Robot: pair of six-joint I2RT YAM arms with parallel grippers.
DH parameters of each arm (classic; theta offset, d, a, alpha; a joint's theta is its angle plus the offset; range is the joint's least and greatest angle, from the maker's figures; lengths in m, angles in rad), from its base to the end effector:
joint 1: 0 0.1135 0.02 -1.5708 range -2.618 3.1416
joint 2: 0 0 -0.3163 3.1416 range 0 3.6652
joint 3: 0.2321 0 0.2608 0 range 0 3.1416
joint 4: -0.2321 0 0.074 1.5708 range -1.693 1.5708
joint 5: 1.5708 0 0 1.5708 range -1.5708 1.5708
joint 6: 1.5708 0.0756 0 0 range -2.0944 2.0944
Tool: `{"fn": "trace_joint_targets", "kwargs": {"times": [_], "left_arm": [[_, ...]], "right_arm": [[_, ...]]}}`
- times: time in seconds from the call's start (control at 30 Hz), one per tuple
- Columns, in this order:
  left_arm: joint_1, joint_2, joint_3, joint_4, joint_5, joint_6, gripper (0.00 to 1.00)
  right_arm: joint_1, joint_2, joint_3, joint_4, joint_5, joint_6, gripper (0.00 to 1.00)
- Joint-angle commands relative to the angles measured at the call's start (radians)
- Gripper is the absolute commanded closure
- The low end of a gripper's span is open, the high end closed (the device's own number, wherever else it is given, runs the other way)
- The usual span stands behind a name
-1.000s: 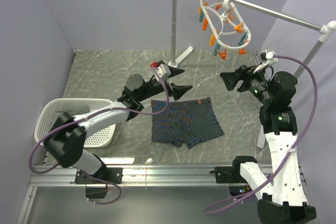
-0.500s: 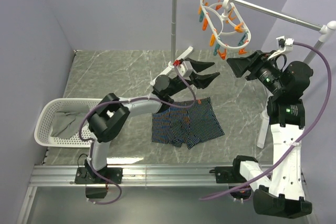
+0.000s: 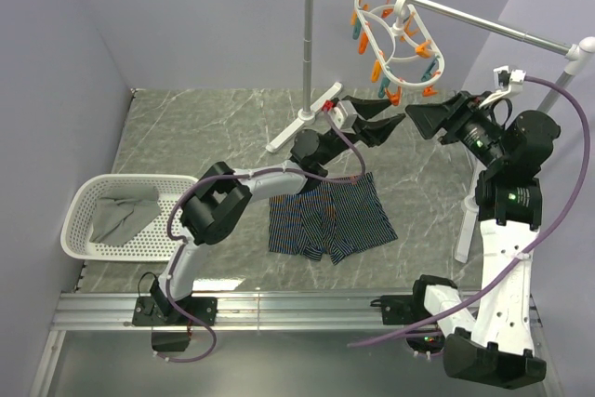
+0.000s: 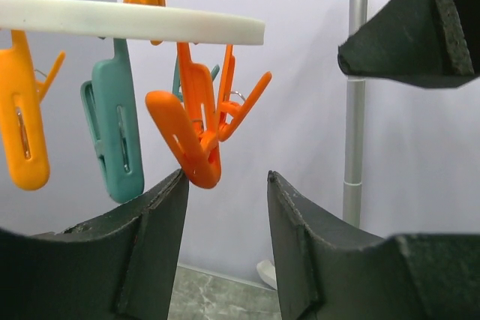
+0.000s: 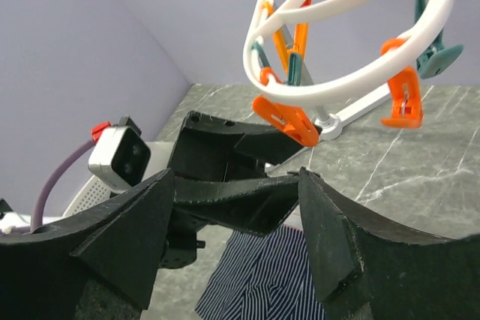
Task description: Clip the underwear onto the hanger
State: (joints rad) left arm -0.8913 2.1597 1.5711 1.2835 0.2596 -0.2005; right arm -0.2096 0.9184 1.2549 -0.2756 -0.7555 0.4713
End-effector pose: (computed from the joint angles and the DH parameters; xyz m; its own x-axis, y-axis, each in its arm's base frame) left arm 0.3324 -0.4424 0.3797 0.2199 -0.5785 -0.7855 0.9383 0.3457 0.0081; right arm 0.1835 0.0140 0.5131 -0.1821 0.3767 -0.9083 -0.4885 0.7670 0.4160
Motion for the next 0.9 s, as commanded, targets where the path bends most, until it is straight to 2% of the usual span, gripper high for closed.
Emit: {"fn": "trace_joint_targets", "kwargs": {"times": [0.0,0.13,0.4,0.47,0.53,0.57,0.67,0.8,0.87], "left_arm": [[-0.012,0.008,0.056,0.185,-0.029,0.003,0.49],[-0.012,0.025,0.086,0.160,-0.042,0.010,0.50],[-0.017,0.016,0.075,0.174,-0.026,0.019,0.70],[-0.018,0.005,0.066,0.172,-0.017,0.023,0.78],[-0.018,-0.004,0.050,0.171,-0.013,0.026,0.80],[-0.018,-0.008,0.044,0.169,-0.013,0.024,0.85],[-0.018,-0.027,0.026,0.160,0.006,0.024,0.88],[-0.018,-0.047,0.004,0.137,0.029,0.015,0.96],[-0.018,-0.063,0.001,0.129,0.050,0.009,0.99]], "right_arm": [[-0.005,-0.023,-0.022,0.027,-0.039,-0.035,0.27],[-0.004,-0.007,-0.022,0.013,-0.039,-0.065,0.27],[-0.004,0.046,0.008,0.015,-0.047,-0.085,0.25],[-0.004,0.059,0.014,0.021,-0.068,-0.089,0.24],[-0.001,0.069,0.018,0.027,-0.070,-0.097,0.21],[0.001,0.068,0.014,0.036,-0.061,-0.096,0.19],[0.027,0.059,0.011,0.061,0.022,-0.098,0.15],[0.036,0.045,-0.017,0.183,-0.083,-0.106,0.19],[0.055,0.043,-0.023,0.199,-0.055,-0.153,0.21]]}}
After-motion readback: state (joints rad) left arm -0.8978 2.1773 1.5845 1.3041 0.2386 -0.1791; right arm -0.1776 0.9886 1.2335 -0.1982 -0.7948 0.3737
